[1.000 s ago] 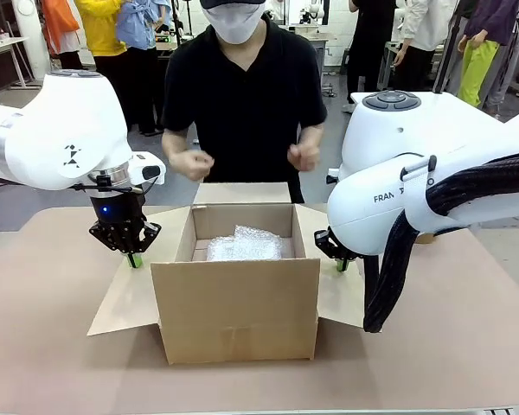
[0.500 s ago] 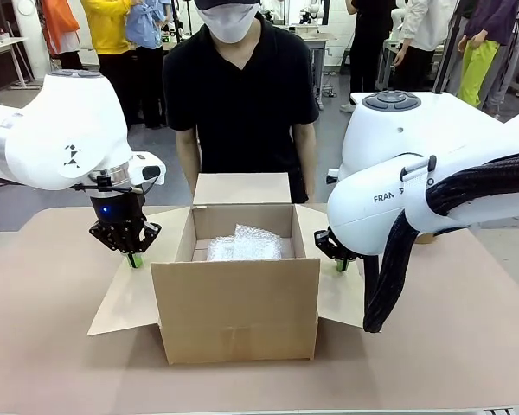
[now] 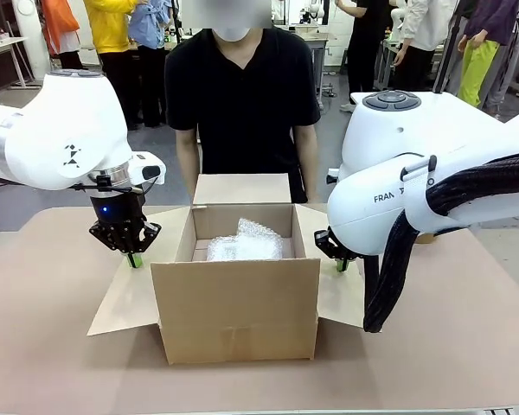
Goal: Wrap the clocks to prevent damage.
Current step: Once the human has placed the objects inside and stepped back, release both hands from the side flaps of the Package Box.
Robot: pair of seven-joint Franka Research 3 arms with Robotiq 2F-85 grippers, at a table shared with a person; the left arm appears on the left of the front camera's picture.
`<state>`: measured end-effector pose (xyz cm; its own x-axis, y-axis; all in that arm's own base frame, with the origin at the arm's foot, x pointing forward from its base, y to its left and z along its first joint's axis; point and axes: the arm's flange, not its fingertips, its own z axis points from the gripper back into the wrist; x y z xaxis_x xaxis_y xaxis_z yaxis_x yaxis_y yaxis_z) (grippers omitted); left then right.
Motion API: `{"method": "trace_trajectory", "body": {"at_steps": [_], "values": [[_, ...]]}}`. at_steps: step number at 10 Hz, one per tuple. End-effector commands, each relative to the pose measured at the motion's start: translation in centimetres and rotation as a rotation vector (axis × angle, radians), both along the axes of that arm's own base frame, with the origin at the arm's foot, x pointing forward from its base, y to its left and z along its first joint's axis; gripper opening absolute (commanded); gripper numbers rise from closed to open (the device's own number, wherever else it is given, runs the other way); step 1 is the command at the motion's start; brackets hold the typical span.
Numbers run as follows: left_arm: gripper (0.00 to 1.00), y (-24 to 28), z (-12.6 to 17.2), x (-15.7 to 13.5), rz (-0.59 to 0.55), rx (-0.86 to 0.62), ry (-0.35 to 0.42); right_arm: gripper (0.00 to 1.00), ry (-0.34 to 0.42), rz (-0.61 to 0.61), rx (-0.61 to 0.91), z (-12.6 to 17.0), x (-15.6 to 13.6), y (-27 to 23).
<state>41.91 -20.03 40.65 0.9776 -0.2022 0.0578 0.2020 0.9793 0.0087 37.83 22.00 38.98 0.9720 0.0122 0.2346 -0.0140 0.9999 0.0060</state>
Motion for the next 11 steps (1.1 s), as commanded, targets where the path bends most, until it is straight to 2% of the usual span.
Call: {"method": "trace_trajectory", "body": {"at_steps": [1,3,4,5,6,8,9,11], "values": [[0.0,1.1,2.9,-0.4,-0.219,0.0,-0.001,0.01,0.006,0.154,-0.026,3.0,-1.0,-1.4],[0.0,2.4,8.2,-0.7,-0.509,0.029,0.068,0.01,0.025,0.311,-0.081,8.3,-2.5,-3.0],[0.0,3.7,11.1,-1.8,-0.621,0.024,0.092,0.01,0.067,0.468,-0.177,11.4,-4.1,-4.5],[0.0,5.1,13.5,-2.5,-0.735,-0.011,0.078,0.01,0.115,0.597,-0.241,13.6,-5.4,-5.9],[0.0,6.6,15.7,-2.6,-0.822,-0.033,0.093,0.01,0.13,0.676,-0.261,15.4,-6.4,-7.4],[0.0,9.5,17.3,-5.1,-0.964,-0.09,0.09,0.01,0.143,0.812,-0.313,17.1,-7.7,-11.0],[0.0,10.7,17.7,-4.9,-1.041,-0.09,0.079,0.01,0.124,0.859,-0.296,17.0,-7.6,-12.8],[0.0,12.1,16.3,-5.6,-1.105,-0.113,0.056,0.01,0.088,1.015,-0.242,15.6,-7.6,-15.0]]}}
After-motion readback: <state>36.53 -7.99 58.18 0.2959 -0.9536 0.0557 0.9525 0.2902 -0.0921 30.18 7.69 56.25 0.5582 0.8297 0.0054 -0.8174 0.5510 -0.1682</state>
